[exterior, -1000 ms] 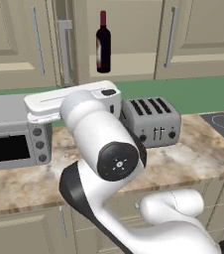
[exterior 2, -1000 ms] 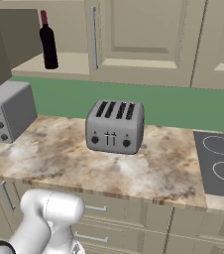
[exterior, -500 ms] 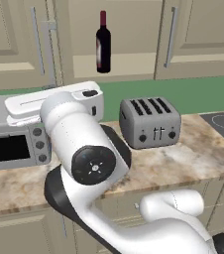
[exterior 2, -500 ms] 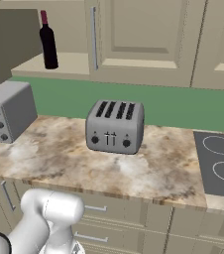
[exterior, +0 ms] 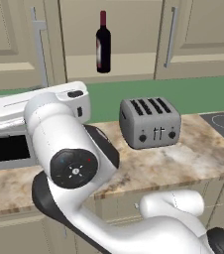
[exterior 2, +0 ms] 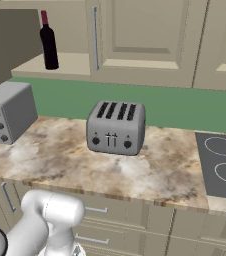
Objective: Get the candle and the wine from the cabinet and move them to the dining counter.
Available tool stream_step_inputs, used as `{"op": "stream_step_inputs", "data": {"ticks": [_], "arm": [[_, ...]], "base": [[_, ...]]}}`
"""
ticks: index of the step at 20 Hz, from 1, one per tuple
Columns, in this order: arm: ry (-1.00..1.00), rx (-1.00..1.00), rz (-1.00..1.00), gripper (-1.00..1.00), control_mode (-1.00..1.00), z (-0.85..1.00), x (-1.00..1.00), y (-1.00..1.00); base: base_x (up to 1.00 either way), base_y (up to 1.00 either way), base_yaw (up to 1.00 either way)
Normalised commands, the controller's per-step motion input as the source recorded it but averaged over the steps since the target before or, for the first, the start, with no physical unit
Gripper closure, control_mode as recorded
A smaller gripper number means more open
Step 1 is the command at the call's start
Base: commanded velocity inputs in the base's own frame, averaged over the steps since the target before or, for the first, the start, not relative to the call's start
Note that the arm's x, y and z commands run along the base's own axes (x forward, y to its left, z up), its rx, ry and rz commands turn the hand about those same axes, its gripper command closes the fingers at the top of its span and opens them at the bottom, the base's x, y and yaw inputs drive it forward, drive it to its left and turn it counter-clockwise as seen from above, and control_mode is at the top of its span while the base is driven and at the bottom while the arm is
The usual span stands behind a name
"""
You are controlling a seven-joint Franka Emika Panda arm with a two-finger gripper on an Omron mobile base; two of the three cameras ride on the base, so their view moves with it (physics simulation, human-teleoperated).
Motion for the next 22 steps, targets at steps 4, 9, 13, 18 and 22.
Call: {"op": "stream_step_inputs", "data": {"ticks": [4,9,13,18,22], "arm": [[0.00,0.00,0.00,1.00,-1.00,0.00,0.00,0.03],[0.00,0.00,0.00,1.00,-1.00,0.00,0.00,0.00],[0.00,0.00,0.00,1.00,-1.00,0.00,0.00,0.00],[0.00,0.00,0.00,-1.00,-1.00,0.00,0.00,0.00],[0.00,0.00,0.00,-1.00,-1.00,0.00,-0.18,0.00]], "base": [[0.00,0.00,0.00],[0.00,0.00,0.00],[0.00,0.00,0.00],[0.00,0.00,0.00],[0.00,0.00,0.00]]}}
